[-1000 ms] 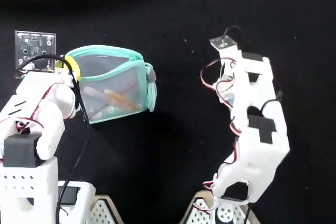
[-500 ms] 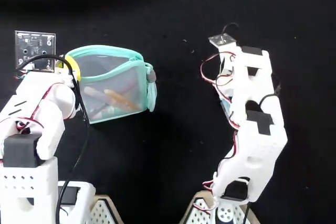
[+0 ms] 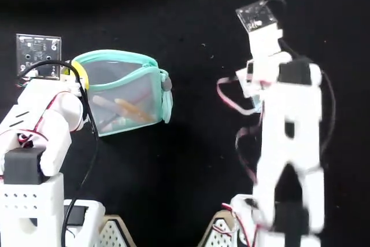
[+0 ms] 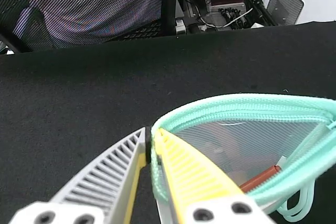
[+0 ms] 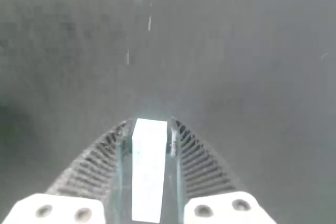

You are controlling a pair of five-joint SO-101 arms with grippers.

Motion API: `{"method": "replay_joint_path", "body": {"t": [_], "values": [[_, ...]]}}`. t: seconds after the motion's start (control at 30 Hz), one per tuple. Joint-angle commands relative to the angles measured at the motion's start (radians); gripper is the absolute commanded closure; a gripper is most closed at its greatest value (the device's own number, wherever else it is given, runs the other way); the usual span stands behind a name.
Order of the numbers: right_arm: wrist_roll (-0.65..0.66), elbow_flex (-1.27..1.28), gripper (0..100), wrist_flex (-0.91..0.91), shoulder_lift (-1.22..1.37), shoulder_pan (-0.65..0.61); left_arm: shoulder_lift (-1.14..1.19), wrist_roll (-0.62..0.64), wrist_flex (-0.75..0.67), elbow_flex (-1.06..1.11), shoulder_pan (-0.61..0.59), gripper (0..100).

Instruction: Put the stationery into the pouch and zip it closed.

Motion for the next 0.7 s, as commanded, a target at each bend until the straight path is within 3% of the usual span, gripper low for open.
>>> {"method": "replay_joint_path", "body": {"t": [0.0,0.17,0.33,0.5,0.67], "values": [[-0.094,-0.004,98.6,-0.054,-0.225,-0.069,0.028,-0.006,0.012,0.193,0.007,97],[-0.235,-0.044,98.6,-0.112,-0.349,-0.275,0.028,-0.005,0.012,0.193,0.007,97],[-0.308,-0.018,98.6,-0.281,-0.361,-0.468,0.028,-0.005,0.012,0.193,0.007,97],[-0.39,0.058,98.6,-0.436,-0.364,-0.568,0.028,-0.005,0.012,0.193,0.007,97],[-0.47,0.219,98.6,-0.707,-0.364,-0.638,0.028,-0.005,0.012,0.193,0.007,97]]}}
